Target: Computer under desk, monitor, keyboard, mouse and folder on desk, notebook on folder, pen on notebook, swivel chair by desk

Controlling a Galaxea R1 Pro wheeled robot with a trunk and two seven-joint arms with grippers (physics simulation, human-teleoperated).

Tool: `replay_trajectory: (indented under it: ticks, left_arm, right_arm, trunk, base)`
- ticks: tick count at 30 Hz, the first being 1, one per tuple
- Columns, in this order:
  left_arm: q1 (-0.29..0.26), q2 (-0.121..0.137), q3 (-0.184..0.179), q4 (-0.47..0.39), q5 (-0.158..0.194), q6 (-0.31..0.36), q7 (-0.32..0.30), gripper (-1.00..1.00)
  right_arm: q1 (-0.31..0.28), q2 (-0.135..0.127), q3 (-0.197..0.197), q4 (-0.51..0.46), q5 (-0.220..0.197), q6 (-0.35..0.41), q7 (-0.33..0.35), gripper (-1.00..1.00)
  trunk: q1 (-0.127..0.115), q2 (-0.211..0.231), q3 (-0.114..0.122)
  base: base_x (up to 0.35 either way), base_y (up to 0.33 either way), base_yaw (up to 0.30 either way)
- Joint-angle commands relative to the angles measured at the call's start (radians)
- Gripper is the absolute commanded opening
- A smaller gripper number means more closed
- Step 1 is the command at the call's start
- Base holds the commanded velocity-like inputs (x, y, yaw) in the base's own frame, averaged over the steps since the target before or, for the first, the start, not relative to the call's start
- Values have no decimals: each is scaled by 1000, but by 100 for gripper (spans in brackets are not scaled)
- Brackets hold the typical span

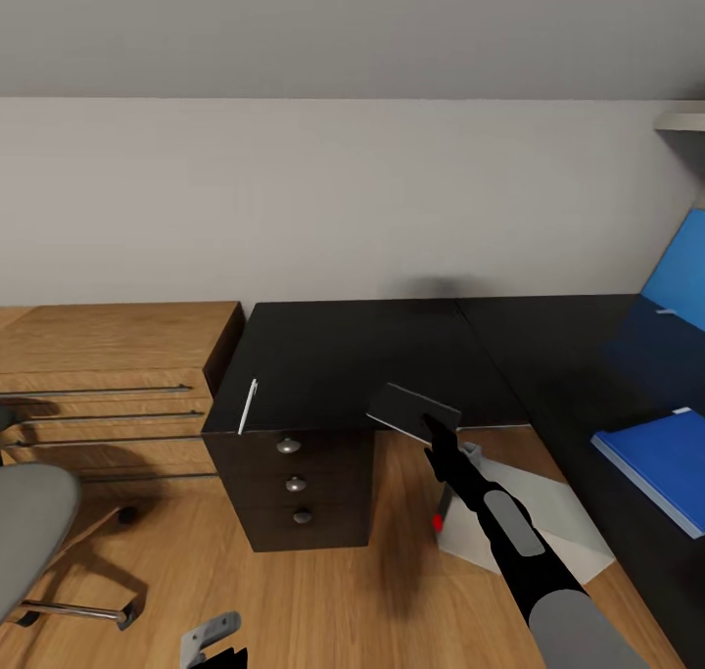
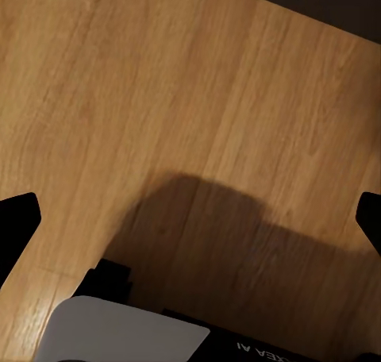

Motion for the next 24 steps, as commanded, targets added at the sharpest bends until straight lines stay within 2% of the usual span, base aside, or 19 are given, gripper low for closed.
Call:
replay_trajectory:
  ticks: [1, 13, 14, 24]
  left_arm:
    - [0, 1, -2, -2, 10, 2, 9, 100]
    - [0, 0, -3, 3, 10, 2, 9, 100]
    - [0, -1, -3, 4, 11, 2, 9, 100]
    - [0, -1, -3, 5, 12, 2, 9, 100]
  right_arm:
    - [0, 0, 0, 0, -9, 3, 1, 100]
    - [-1, -1, -1, 0, -9, 3, 0, 100]
    - [-1, 0, -1, 0, -9, 3, 0, -100]
    - [0, 0, -1, -1, -9, 2, 1, -100]
  trunk:
    - [0, 0, -1]
    - [0, 0, -1]
    - [0, 0, -1]
    - [0, 0, -1]
  base:
    - [8, 0, 0]
    - [1, 0, 0]
    - [0, 0, 0]
    - [0, 0, 0]
